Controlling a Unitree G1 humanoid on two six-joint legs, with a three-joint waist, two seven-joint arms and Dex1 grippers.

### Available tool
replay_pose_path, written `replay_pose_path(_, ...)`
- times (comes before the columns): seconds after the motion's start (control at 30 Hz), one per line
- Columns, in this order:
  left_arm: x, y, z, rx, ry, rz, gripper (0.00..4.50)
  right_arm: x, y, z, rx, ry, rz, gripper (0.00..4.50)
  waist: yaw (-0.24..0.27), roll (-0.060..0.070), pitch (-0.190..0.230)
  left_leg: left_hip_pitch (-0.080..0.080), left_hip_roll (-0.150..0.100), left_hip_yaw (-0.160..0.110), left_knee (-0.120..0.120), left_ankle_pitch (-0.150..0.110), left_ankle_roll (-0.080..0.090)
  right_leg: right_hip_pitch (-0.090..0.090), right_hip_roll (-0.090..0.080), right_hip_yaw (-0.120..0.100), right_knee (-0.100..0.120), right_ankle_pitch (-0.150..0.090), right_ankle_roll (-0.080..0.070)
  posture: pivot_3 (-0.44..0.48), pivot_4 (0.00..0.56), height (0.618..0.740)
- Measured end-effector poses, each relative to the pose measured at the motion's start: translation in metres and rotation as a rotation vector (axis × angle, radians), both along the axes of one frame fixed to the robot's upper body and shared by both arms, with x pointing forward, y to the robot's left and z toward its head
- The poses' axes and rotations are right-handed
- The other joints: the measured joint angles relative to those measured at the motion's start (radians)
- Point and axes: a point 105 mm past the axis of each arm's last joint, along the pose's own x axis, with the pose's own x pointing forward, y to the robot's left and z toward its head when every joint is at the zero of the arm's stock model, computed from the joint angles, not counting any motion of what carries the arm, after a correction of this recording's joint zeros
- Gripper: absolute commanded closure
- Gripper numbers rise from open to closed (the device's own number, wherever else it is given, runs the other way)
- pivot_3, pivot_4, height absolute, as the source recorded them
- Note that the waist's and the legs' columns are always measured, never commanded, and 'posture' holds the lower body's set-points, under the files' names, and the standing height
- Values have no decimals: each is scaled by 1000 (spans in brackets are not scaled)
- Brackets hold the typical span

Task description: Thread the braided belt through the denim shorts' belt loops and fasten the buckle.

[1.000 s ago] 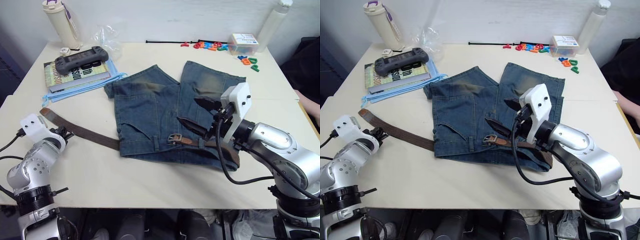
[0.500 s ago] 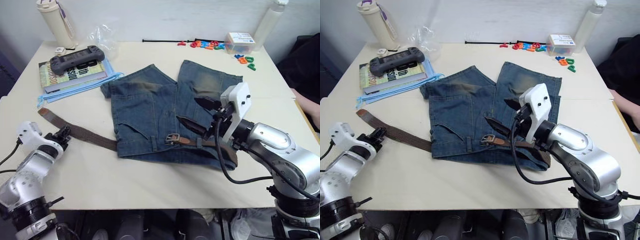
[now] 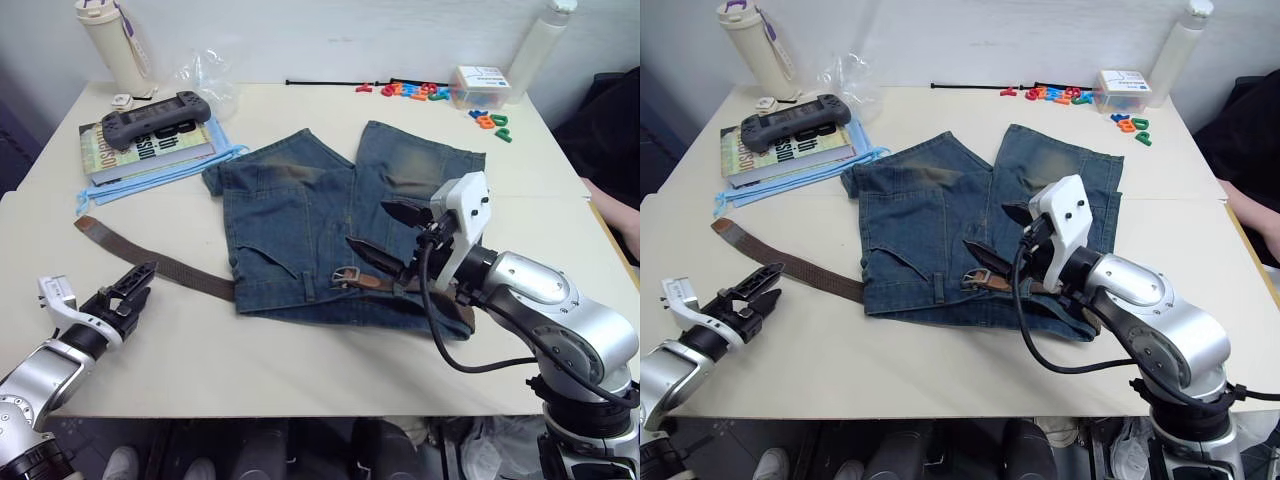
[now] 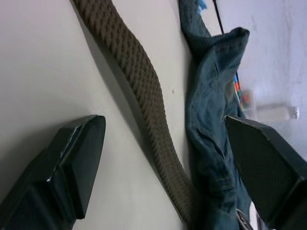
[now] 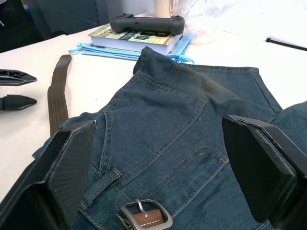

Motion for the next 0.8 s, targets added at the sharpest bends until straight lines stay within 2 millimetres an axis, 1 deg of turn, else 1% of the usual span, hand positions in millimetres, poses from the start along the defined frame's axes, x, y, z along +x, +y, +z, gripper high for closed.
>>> replay_pose_path(0.13,11,-4,-1,-78,-7,48,166,-2,0,0,-1,-6,-3,0,12,1,-1,0,-1,0,0,0,0,1,-1,0,0,0,0,0,150,717)
replay_pose_path(0.27,31,-2,3,-147,-17,102,166,-2,1,1,-2,-12,-4,0,19,2,-1,1,-1,0,0,0,-1,1,-1,0,1,0,0,0,150,717)
replay_pose_path(0.4,47,-6,7,-176,-16,105,166,-2,0,3,-2,-16,-11,0,22,2,-1,1,-1,0,0,0,0,1,0,0,1,0,0,0,150,717)
replay_pose_path(0.73,62,-6,11,-262,-5,181,166,-1,1,7,-1,-34,-9,0,28,2,-1,1,-1,0,1,1,0,1,0,0,1,0,0,0,150,717)
replay_pose_path(0.8,64,-6,11,-270,-6,191,670,-1,1,7,-1,-34,-9,0,28,2,-1,1,-1,0,1,1,0,1,1,0,1,0,0,0,150,717)
